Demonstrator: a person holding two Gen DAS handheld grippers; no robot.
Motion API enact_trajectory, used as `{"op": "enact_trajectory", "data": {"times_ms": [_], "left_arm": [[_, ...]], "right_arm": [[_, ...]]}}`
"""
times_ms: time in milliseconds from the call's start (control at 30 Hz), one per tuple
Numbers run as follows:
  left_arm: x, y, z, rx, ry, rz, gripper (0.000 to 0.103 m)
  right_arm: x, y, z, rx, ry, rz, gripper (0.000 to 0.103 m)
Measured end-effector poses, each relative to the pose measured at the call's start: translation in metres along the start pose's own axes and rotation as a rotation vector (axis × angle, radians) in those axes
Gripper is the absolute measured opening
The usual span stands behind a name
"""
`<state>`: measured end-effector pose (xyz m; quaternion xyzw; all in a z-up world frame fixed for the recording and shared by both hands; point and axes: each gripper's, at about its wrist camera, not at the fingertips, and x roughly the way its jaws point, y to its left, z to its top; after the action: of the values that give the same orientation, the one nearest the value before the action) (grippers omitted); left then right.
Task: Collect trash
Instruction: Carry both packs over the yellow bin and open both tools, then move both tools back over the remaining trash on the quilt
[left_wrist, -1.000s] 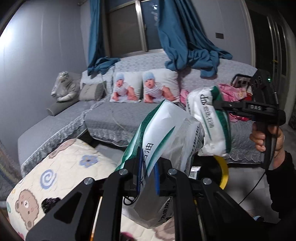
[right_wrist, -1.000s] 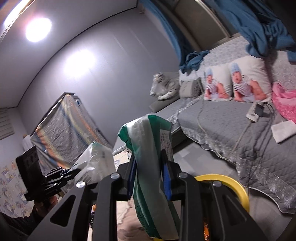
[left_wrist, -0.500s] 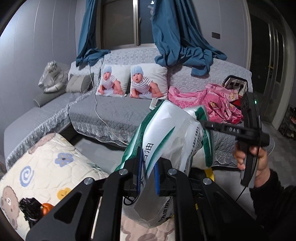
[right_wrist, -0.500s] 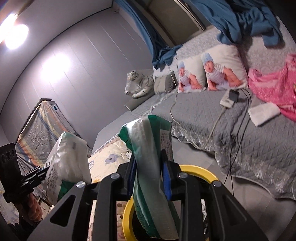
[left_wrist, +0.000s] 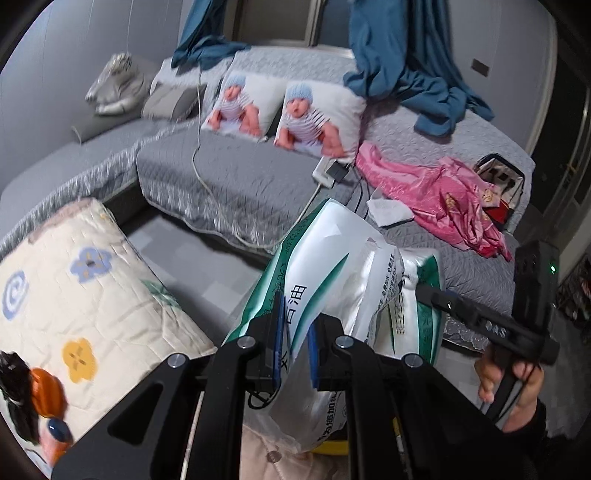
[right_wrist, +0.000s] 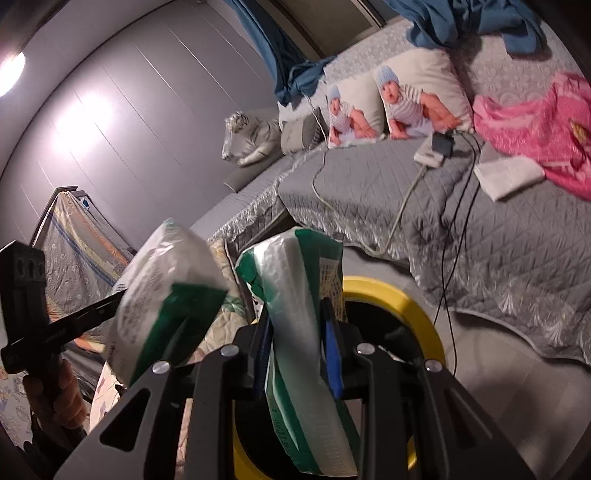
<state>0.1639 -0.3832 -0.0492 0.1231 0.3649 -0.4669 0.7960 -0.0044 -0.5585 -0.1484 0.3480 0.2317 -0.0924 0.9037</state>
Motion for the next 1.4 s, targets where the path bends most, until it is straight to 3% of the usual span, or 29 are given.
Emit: {"op": "enact_trajectory", "data": {"times_ms": [233, 367, 500, 567, 600, 633, 667, 800, 967, 1100, 1267, 1400], "left_arm": [[0.042, 0.001, 0.006, -0.075, 0.070, -0.011, 0.010], [0.057, -0.003, 0.009, -0.070, 0.082, -0.005, 0.010], [0.067, -0.007, 0.006, -0.073, 0.104, -0.016, 0.012], [0.070, -0.011, 0.003, -0.076, 0.116, -0.034, 0.021], [0.070, -0.014, 0.001, -0.076, 0.120, -0.036, 0.044], [0.069, -0.015, 0.000, -0.075, 0.113, -0.022, 0.076], [0.067, -0.017, -0.001, -0.075, 0.097, -0.010, 0.082], [0.059, -0.019, -0.006, -0.074, 0.085, -0.015, 0.082], [0.011, -0.002, -0.015, -0.128, -0.027, -0.028, 0.083], [-0.054, 0.023, -0.028, -0.140, -0.157, 0.048, 0.083], [-0.143, 0.067, -0.063, -0.156, -0.307, 0.243, 0.085], [-0.208, 0.106, -0.100, -0.188, -0.378, 0.403, 0.088]], "right_arm": [[0.007, -0.002, -0.011, -0.015, 0.066, -0.005, 0.029], [-0.006, -0.004, -0.012, -0.010, 0.017, -0.026, 0.054], [-0.035, -0.006, -0.005, 0.006, -0.071, -0.007, 0.057], [-0.048, -0.005, -0.001, 0.008, -0.105, -0.001, 0.057], [-0.053, -0.005, 0.001, 0.008, -0.115, 0.001, 0.057], [-0.059, -0.005, 0.002, 0.008, -0.130, 0.005, 0.057], [-0.064, -0.004, 0.004, 0.004, -0.141, 0.008, 0.057], [-0.082, 0.002, 0.008, -0.013, -0.181, 0.011, 0.058], [-0.084, 0.017, 0.005, -0.066, -0.176, 0.026, 0.058], [-0.077, 0.039, 0.004, -0.114, -0.167, 0.075, 0.058], [-0.064, 0.071, 0.003, -0.171, -0.148, 0.140, 0.058], [-0.046, 0.104, -0.003, -0.227, -0.107, 0.205, 0.060]]}}
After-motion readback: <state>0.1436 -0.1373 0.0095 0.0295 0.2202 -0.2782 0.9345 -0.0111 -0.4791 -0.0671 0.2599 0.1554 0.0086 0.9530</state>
